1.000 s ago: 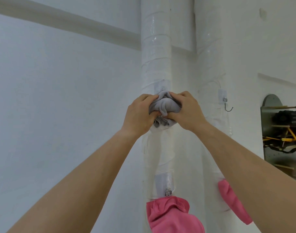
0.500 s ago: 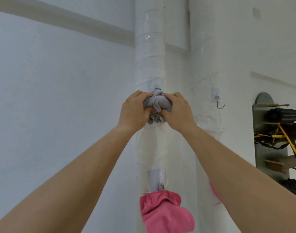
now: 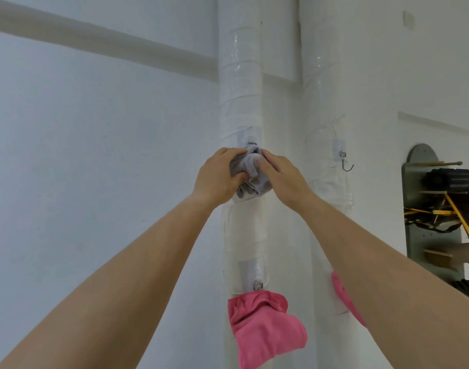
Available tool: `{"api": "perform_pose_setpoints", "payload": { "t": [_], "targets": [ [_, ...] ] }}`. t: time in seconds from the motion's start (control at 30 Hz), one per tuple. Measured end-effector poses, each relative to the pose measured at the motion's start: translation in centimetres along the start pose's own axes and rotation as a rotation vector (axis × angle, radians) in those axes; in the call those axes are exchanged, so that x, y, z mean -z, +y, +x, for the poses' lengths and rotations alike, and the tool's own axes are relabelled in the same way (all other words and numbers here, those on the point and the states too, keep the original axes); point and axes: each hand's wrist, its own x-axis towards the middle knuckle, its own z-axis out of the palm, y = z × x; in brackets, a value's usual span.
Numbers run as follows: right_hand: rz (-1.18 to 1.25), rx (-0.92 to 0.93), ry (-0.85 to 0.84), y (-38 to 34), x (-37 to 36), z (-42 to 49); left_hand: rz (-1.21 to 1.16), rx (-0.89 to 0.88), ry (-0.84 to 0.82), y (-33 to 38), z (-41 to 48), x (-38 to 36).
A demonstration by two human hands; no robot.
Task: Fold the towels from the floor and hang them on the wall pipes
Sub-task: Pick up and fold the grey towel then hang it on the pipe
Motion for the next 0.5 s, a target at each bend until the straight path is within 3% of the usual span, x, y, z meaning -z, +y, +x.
{"api": "perform_pose_setpoints", "payload": {
  "t": [0.2,0.5],
  "targets": [
    [-0.083,-0.005,0.131,1.7,-1.3,1.9,-0.117,0.001,0.098,-0.3,0.7,-1.5],
    [-0.092,0.014,0.11,1.8,-1.0,2.3,-0.138,0.024,0.052,-0.6,0.9,-1.4]
  ]
}}
